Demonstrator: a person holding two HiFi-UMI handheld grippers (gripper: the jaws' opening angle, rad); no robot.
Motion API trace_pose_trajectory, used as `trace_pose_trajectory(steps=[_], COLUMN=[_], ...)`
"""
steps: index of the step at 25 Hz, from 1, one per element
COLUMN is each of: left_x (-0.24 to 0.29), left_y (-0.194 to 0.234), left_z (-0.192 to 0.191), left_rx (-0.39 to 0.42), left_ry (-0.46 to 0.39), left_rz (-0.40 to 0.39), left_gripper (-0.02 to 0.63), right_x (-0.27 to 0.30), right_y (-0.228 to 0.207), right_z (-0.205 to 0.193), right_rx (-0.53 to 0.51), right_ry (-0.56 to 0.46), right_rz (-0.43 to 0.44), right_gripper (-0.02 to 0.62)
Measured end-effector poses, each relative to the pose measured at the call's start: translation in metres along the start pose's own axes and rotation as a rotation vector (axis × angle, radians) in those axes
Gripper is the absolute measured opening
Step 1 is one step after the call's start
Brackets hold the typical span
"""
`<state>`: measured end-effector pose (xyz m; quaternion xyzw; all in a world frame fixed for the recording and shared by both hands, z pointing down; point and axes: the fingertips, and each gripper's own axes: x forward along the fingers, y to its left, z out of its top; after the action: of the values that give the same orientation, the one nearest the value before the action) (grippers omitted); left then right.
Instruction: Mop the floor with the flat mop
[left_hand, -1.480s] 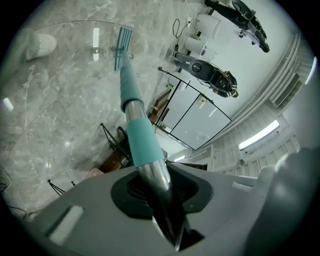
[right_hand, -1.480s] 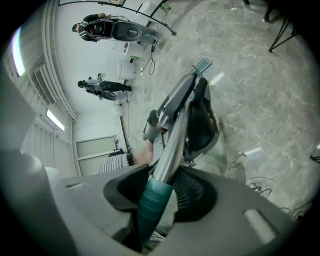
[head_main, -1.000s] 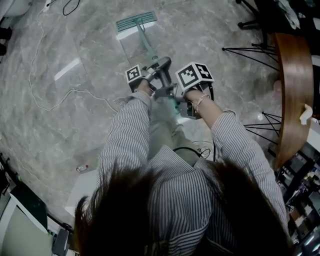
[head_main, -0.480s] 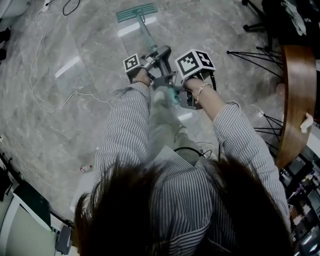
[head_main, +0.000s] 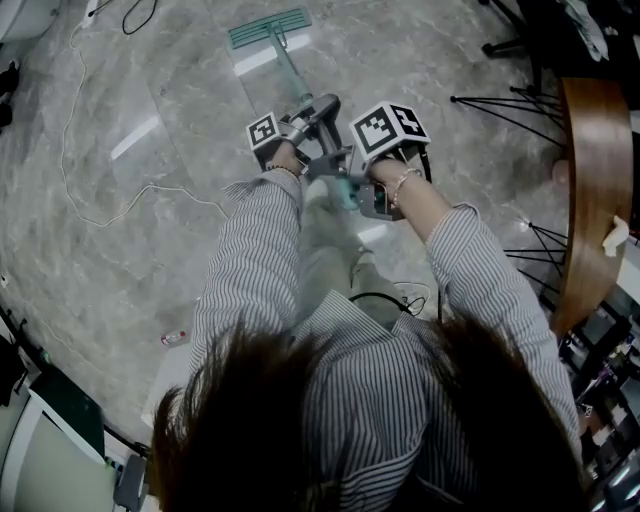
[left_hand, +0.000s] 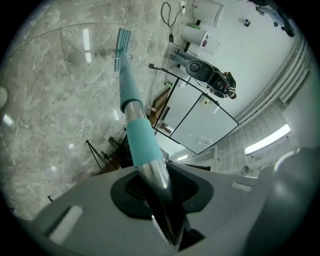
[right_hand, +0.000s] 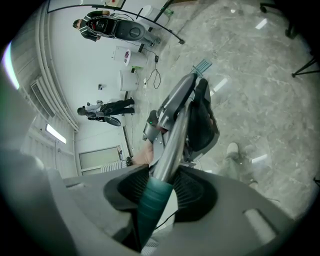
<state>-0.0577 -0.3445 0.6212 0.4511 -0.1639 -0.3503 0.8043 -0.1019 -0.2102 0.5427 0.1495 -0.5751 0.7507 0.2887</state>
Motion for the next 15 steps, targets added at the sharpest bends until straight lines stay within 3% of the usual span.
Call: trace_pose_trajectory(steps=[8, 15], left_x=[-0.024, -0.054], left_y=[0.024, 0.061], left_z=[-0.043, -0.108], left_rx=[0.010, 0.006], left_ry=[-0.012, -0.032], left_rz=[-0.004, -0.017], left_gripper=[0.077, 0.077], right_x=[-0.003, -0.012], right_y=[-0.020, -0.052], right_z=[-0.052, -0.128], right_rx=[-0.017, -0.024], right_ry=[0.020, 0.046], right_rz=[-0.010, -0.021], right_gripper=[0.150, 0.150])
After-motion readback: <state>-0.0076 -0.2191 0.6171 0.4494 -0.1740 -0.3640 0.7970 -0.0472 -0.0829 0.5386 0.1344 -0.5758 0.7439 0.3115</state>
